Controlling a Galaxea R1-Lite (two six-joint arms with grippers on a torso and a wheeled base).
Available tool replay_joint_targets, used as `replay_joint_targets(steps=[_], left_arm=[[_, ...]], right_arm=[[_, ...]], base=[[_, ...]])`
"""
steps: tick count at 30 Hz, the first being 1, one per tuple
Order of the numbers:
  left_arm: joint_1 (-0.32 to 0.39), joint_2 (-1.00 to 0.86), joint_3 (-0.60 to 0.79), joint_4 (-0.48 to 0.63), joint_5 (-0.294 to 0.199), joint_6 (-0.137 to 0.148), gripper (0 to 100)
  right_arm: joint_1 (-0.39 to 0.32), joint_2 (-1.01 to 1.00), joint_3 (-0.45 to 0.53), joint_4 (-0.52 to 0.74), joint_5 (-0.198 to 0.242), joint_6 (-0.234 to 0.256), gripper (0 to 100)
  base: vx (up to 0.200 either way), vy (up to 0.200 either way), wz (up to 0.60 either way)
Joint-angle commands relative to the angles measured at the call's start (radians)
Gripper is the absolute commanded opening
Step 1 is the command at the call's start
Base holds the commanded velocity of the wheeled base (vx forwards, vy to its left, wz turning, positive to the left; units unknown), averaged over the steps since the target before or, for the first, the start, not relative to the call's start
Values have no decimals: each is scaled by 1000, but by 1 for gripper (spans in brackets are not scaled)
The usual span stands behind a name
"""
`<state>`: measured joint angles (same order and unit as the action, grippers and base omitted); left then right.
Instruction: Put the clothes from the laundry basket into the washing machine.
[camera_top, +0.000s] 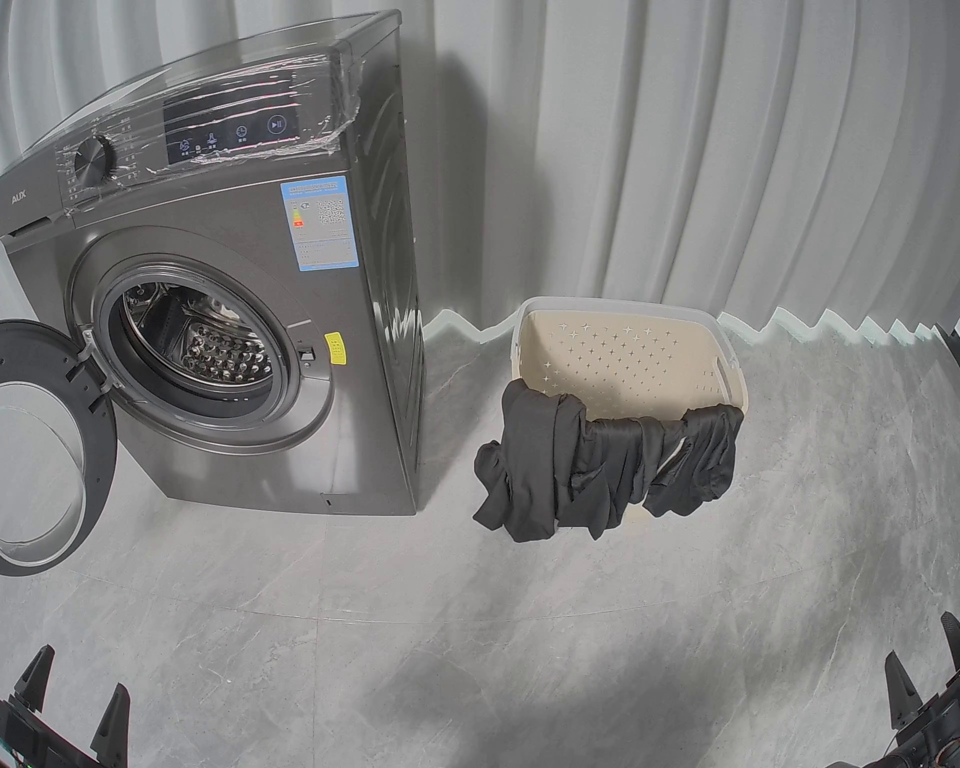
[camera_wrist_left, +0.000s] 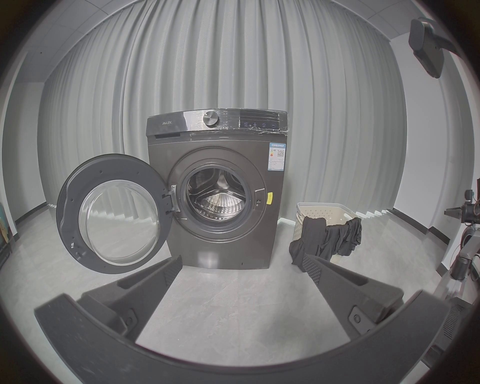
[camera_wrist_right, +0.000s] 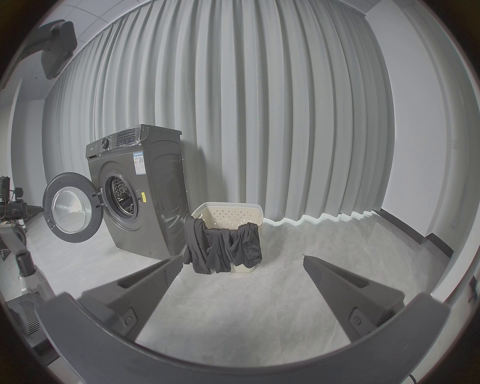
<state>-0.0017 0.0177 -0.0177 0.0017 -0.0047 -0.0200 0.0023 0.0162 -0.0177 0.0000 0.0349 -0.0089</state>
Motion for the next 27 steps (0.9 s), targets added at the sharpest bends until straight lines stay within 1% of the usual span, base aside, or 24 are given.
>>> replay_joint_targets(steps=[1, 7, 19, 27], left_arm=[[0, -18, 16, 0, 0, 0, 100], [0, -18, 16, 1, 0, 0, 100], [0, -18, 16, 0, 0, -1, 100], [0, -18, 16, 1, -1, -1, 100]], right_arm=[[2, -16, 18, 0, 0, 0, 100], [1, -16, 18, 0, 0, 0, 100], [1, -16, 18, 0, 0, 0, 100], [1, -16, 18, -2, 0, 0, 100]], base=[[0, 0, 0], [0, 0, 0], [200, 0, 0], [0, 0, 0]])
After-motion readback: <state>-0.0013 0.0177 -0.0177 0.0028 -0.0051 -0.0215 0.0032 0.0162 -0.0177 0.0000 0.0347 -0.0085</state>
